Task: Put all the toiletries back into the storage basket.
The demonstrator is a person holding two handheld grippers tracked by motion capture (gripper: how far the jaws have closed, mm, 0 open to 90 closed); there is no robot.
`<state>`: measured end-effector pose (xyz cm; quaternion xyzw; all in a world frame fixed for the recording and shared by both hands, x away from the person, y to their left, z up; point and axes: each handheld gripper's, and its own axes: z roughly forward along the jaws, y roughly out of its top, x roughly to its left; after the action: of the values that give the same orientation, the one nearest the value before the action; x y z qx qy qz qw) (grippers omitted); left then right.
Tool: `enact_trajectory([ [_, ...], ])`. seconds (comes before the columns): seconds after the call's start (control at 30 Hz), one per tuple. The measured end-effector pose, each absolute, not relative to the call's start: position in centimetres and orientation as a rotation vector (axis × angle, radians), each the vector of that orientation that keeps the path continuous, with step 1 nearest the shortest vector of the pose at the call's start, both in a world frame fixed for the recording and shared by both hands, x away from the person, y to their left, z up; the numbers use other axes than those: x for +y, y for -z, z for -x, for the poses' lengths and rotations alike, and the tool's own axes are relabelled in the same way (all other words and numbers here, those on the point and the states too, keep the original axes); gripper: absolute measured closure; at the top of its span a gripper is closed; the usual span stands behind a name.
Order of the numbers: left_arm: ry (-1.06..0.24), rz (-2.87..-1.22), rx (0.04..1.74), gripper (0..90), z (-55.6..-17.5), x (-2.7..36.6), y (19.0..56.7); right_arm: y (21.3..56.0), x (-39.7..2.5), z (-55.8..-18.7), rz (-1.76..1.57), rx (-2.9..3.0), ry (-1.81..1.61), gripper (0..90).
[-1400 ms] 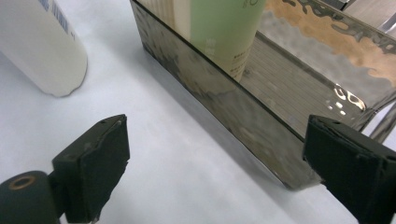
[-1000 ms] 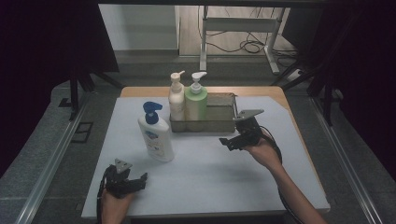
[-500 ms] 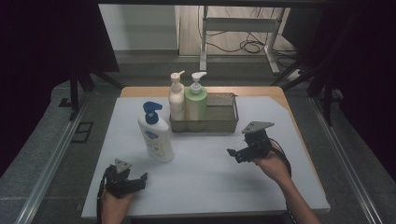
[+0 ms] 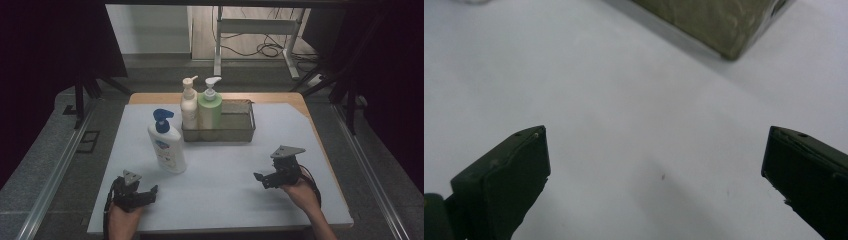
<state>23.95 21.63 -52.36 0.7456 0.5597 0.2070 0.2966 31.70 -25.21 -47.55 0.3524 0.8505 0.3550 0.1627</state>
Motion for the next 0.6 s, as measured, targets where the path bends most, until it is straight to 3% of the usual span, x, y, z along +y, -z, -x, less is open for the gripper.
enact_trajectory([
  [0.6, -0.56, -1.992, 1.508, 12.7, -24.1, 21.4, 52.0, 52.0, -27.3, -30.9, -1.117, 2.427, -0.977, 0.0],
])
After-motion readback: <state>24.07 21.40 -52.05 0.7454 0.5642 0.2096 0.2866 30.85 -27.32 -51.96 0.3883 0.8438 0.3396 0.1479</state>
